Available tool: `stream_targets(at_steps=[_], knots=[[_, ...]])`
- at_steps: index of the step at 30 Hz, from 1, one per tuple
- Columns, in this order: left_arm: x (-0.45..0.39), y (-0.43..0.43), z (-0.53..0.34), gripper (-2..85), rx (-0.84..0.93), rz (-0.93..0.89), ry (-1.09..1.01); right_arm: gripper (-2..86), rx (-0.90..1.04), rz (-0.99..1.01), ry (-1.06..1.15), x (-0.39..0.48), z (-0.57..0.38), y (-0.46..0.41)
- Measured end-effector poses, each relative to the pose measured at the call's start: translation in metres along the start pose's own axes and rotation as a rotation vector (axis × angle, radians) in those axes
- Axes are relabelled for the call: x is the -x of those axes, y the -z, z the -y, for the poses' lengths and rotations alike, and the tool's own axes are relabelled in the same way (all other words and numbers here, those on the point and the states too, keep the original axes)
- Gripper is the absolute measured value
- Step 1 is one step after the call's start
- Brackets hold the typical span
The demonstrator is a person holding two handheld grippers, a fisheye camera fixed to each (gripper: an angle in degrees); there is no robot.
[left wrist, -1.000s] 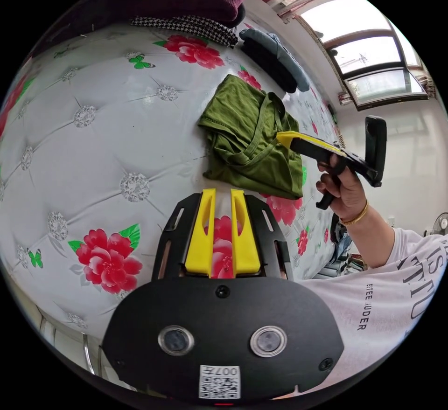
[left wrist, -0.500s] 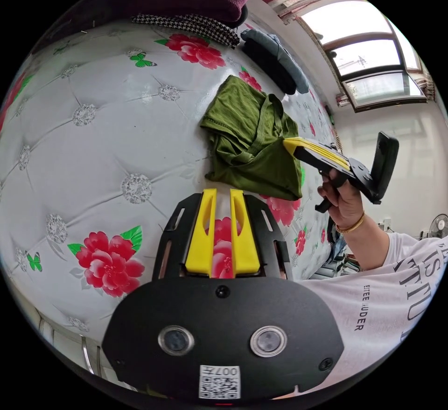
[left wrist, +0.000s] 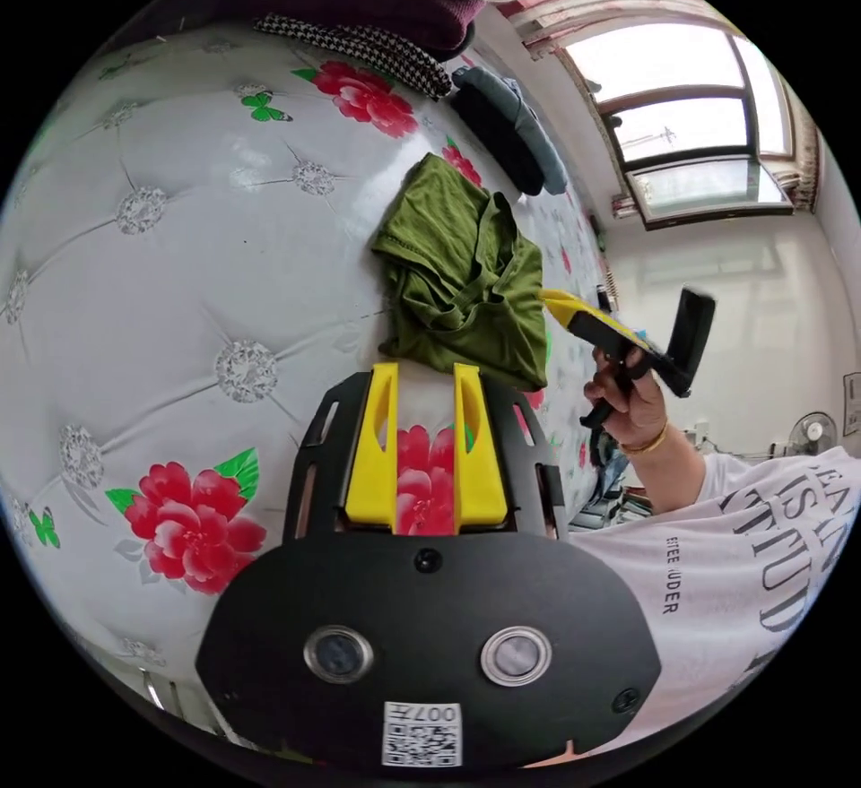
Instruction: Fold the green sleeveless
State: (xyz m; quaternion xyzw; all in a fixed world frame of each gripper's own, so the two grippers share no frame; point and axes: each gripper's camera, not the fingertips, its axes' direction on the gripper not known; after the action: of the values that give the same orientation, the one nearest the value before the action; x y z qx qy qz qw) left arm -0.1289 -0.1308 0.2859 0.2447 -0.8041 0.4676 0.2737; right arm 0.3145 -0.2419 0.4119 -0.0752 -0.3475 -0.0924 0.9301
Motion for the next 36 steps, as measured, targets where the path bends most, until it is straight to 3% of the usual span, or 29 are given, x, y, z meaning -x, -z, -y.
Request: stream_targets(at_steps=[5, 11, 15, 21, 25, 30, 36], knots=[[0.023, 0.004, 0.014, 14.0, 0.018, -0.166, 0.04, 5.9, -0.037, 0.127, -0.418, -0.098, -0.07, 0.054], [0.032, -0.006, 0.032, 13.4, 0.061, -0.19, 0.032, 5.8, -0.079, 0.325, -0.544, -0.114, -0.088, 0.048], [0.053, -0.023, 0.04, 4.2, 0.056, -0.211, 0.183, 3.6, -0.041, 0.442, -0.609, -0.119, -0.083, 0.037], [0.009, 0.007, 0.054, 1.9, -0.032, -0.361, 0.009, 0.9, -0.151, 0.551, -0.567, -0.108, -0.079, 0.103], [-0.026, 0.009, 0.109, 1.2, -0.053, -0.392, -0.074, 0.3, -0.222, 0.585, -0.491, -0.114, -0.022, 0.168], [-0.101, 0.013, 0.202, 0.9, -0.131, -0.462, -0.254, 0.1, -0.342, 0.443, -0.241, -0.092, 0.096, 0.266], [-0.178, 0.033, 0.279, 1.3, -0.302, -0.373, -0.469, 0.3, -0.504, 0.24, -0.007, -0.037, 0.187, 0.353]])
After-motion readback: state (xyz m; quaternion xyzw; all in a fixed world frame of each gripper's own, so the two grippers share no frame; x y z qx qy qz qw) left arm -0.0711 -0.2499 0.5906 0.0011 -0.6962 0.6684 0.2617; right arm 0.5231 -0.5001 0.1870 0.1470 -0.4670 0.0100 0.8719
